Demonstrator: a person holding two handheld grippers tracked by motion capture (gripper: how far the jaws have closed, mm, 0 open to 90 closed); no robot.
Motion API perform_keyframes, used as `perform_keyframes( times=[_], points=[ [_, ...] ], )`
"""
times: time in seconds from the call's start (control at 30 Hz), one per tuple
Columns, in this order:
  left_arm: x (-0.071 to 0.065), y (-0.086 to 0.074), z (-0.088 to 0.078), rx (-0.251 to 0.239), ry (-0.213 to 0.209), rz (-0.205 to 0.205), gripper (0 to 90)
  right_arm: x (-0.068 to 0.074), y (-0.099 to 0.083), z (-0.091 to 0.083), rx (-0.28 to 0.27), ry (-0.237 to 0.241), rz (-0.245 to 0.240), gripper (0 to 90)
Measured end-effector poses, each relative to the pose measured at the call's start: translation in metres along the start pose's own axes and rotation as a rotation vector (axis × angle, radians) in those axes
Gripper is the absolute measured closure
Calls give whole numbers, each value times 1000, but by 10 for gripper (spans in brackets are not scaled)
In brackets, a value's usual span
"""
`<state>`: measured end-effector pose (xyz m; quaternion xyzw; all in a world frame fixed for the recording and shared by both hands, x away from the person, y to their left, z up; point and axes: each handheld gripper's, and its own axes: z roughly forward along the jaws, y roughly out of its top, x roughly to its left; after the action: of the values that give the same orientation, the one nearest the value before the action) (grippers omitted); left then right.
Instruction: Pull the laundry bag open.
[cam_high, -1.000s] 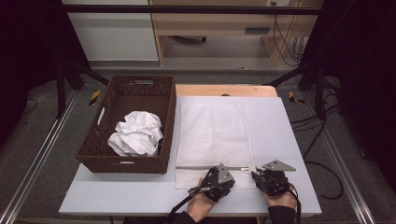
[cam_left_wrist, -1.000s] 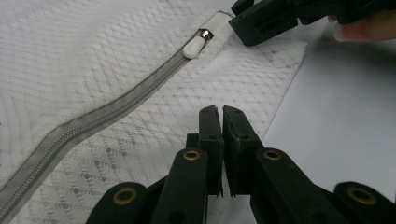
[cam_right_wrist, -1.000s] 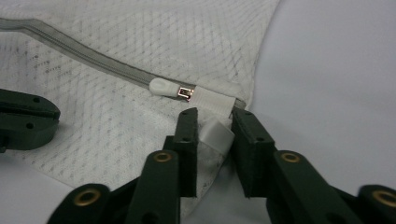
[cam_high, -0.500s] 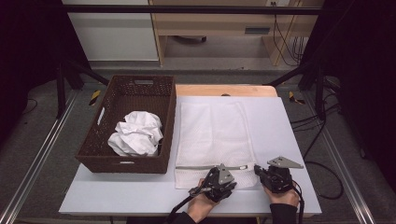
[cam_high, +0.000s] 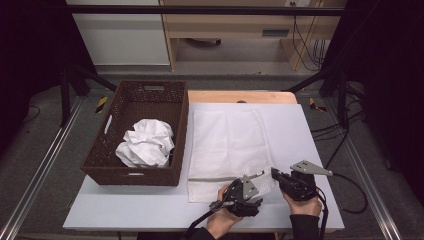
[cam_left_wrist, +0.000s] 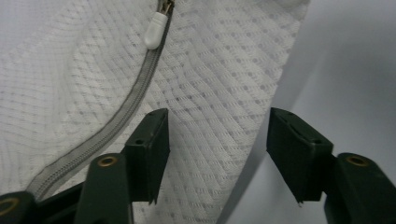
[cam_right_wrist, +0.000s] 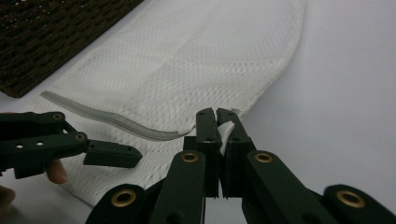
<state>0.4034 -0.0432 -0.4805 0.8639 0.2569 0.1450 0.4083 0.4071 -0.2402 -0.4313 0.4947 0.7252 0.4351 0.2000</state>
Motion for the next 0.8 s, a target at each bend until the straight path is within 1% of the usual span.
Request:
perform_keyframes(
  times=[0.03,0.1,0.13,0.17,0.2,0.27,0.3,0.33,0.43,0.5,0.53,0.57,0.63,0.67,0.73,0.8],
  points=[
    [0,0,0,-5,8,0,432,0,0,0,3,3,2,882],
    [-1,0,1,-10,-1,-5,562,2,-1,2,15,11,2,882],
    [-1,1,1,-10,-5,-9,606,3,-1,3,22,11,-1,882],
    [-1,1,1,-8,2,-4,663,4,-1,5,30,12,-2,882],
    [-1,0,2,-8,-2,-1,716,4,-2,7,35,14,-8,882],
    [-2,0,3,-2,-10,-9,803,6,-2,9,47,16,-15,881],
    [-1,-1,4,-1,-6,-13,845,6,-3,10,54,16,-14,879],
    [-1,-1,5,-2,-10,-19,874,6,-4,12,61,16,-19,878],
    [2,-3,6,6,-23,-37,884,6,-6,16,84,10,-18,867],
    [3,-3,6,1,-28,-48,885,5,-8,19,91,4,-21,839],
    [3,-4,6,0,-30,-51,886,4,-9,21,105,8,-9,813],
    [3,-4,6,2,-30,-53,886,3,-10,22,109,10,-9,766],
    [3,-4,7,7,-27,-52,886,2,-11,24,133,4,2,710],
    [3,-3,7,7,-26,-50,887,2,-11,24,139,6,9,662],
    [3,-3,7,10,-23,-51,886,0,-11,22,129,0,18,559],
    [3,-3,7,9,-22,-53,886,-2,-11,18,106,-4,18,462]
  ],
)
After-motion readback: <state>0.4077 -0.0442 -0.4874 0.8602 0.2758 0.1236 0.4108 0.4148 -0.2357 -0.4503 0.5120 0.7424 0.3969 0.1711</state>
